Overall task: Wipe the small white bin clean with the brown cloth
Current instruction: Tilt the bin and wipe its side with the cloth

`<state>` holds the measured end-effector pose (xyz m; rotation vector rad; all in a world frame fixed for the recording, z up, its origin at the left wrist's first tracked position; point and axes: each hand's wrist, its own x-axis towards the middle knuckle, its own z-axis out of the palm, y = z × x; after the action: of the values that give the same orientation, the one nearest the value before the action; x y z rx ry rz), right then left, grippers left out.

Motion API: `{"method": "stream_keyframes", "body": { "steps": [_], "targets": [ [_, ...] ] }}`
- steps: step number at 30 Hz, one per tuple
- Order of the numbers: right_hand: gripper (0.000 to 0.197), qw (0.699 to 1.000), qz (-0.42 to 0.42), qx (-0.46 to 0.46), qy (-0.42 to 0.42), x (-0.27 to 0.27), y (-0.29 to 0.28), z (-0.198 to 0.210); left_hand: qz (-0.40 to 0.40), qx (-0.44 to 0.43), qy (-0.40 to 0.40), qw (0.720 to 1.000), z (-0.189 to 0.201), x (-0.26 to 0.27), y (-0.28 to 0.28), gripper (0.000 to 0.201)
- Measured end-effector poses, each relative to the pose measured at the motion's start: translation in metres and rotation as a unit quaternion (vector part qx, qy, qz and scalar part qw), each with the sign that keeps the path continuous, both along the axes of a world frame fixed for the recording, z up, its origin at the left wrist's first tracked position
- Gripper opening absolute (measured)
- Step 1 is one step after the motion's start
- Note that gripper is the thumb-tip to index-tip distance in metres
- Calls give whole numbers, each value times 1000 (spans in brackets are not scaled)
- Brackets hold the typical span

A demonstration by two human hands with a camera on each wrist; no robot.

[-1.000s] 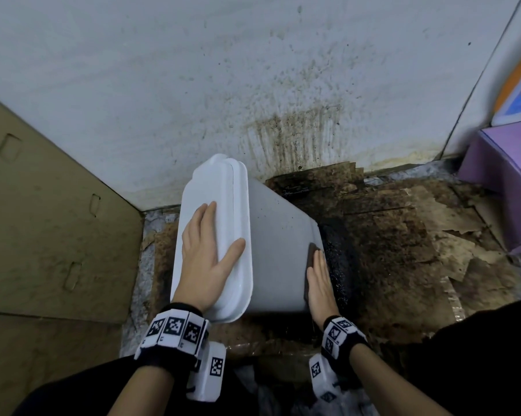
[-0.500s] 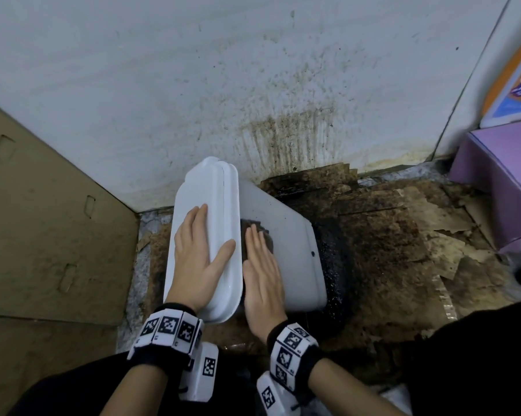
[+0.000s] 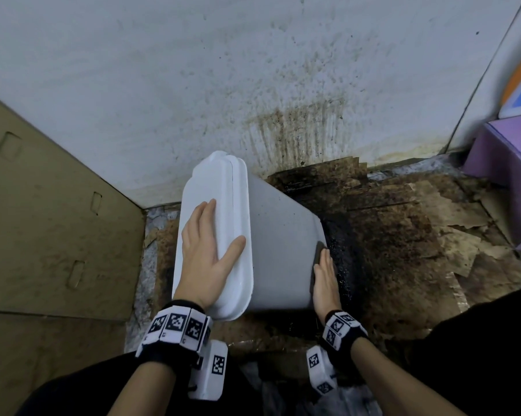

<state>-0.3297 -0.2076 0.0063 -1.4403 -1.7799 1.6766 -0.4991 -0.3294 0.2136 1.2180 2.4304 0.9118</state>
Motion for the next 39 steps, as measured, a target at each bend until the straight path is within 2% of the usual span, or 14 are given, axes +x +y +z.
{"method": "stream_keyframes", "body": {
  "steps": [3,7,10,13,20,23,29,33,39],
  "targets": [
    [53,1000,-14,6,-13,-10,-10,16,1,-3,1,1000,-1,0,-1,89],
    [59,997,-23,58,37,-29,-42,68,4,1,-3,1000,-1,-1,-1,90],
    [59,984,22,138,109,-45,-73,113,4,0,2,1000,-2,-1,-1,90],
    [49,966,87,204,130,-55,-92,138,4,2,9,1000,-3,-3,-2,90],
    [55,943,132,259,163,-37,-74,125,4,0,1,1000,-2,-3,-4,90],
    [55,953,113,238,149,-28,-58,103,3,2,-4,1000,-1,-1,-3,90],
    [61,985,61,137,81,-12,-43,67,-7,4,4,1000,-1,3,2,88],
    [59,983,76,152,75,-17,-50,72,-1,-2,4,1000,-1,-1,0,89],
    [56,961,152,210,96,-31,-55,101,-7,-21,-3,1000,-3,-7,-4,90]
  ]
}}
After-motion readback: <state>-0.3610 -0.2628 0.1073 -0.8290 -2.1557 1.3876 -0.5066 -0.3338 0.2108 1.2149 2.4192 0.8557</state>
